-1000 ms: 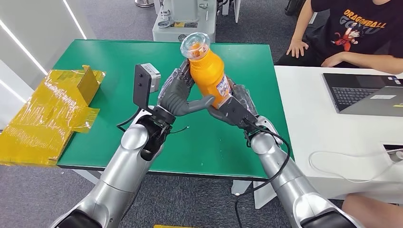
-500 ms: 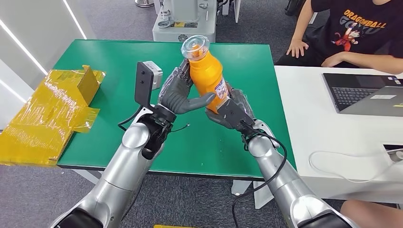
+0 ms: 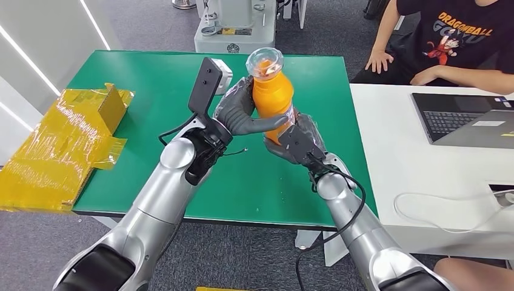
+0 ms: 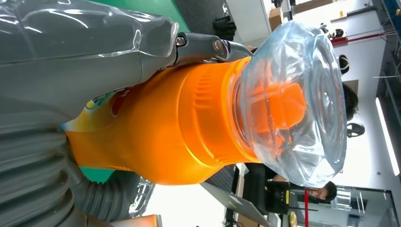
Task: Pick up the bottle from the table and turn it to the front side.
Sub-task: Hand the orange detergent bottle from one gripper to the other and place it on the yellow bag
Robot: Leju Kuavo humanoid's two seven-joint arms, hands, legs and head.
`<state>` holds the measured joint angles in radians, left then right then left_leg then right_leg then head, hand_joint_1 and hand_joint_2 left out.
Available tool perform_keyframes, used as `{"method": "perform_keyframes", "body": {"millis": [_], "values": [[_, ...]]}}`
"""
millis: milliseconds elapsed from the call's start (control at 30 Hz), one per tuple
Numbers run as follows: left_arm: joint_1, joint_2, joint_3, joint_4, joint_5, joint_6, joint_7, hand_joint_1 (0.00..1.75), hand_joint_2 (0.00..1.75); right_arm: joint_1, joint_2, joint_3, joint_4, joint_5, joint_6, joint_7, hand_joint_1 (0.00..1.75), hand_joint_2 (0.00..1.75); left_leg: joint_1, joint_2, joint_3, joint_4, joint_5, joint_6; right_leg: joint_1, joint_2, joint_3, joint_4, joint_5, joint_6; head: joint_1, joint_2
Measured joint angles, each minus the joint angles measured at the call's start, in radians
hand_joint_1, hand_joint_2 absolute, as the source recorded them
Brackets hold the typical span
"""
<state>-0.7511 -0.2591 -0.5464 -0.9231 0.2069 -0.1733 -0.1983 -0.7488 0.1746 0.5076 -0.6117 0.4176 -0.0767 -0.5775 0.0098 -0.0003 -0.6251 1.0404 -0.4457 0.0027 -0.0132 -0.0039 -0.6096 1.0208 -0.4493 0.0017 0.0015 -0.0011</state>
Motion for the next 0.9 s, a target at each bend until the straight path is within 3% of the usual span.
{"method": "perform_keyframes", "body": {"millis": [333, 733, 767, 867, 900], "values": [[-0.023, -0.002, 0.0, 0.061, -0.008, 0.006, -0.002, 0.0, 1.75, -0.01, 0.016, -0.007, 0.026, 0.004, 0.011, 0.005, 1.75, 1.75, 0.0, 0.0, 0.0, 0.0, 0.0, 0.0, 0.0, 0.0, 0.0, 0.0, 0.0, 0.0, 0.0, 0.0], [-0.018, -0.008, 0.0, 0.08, -0.076, 0.078, -0.045, 0.0, 1.75, -0.02, 0.018, -0.007, 0.039, 0.016, 0.023, 0.009, 1.75, 1.75, 0.0, 0.0, 0.0, 0.0, 0.0, 0.0, 0.0, 0.0, 0.0, 0.0, 0.0, 0.0, 0.0, 0.0], [-0.017, -0.008, 0.0, 0.08, -0.08, 0.084, -0.046, 0.19, 1.75, -0.021, 0.018, -0.007, 0.041, 0.017, 0.023, 0.009, 1.75, 1.75, 0.0, 0.0, 0.0, 0.0, 0.0, 0.0, 0.0, 0.0, 0.0, 0.0, 0.0, 0.0, 0.0, 0.0], [-0.012, -0.009, 0.0, 0.08, -0.096, 0.102, -0.052, 1.43, 1.75, -0.021, 0.018, -0.007, 0.043, 0.02, 0.024, 0.009, 1.75, 1.75, 0.0, 0.0, 0.0, 0.0, 0.0, 0.0, 0.0, 0.0, 0.0, 0.0, 0.0, 0.0, 0.0, 0.0], [-0.01, -0.009, 0.001, 0.08, -0.099, 0.108, -0.053, 1.67, 1.75, -0.021, 0.018, -0.007, 0.044, 0.021, 0.025, 0.009, 1.75, 1.75, 0.0, 0.0, 0.0, 0.0, 0.0, 0.0, 0.0, 0.0, 0.0, 0.0, 0.0, 0.0, 0.0, 0.0]]}}
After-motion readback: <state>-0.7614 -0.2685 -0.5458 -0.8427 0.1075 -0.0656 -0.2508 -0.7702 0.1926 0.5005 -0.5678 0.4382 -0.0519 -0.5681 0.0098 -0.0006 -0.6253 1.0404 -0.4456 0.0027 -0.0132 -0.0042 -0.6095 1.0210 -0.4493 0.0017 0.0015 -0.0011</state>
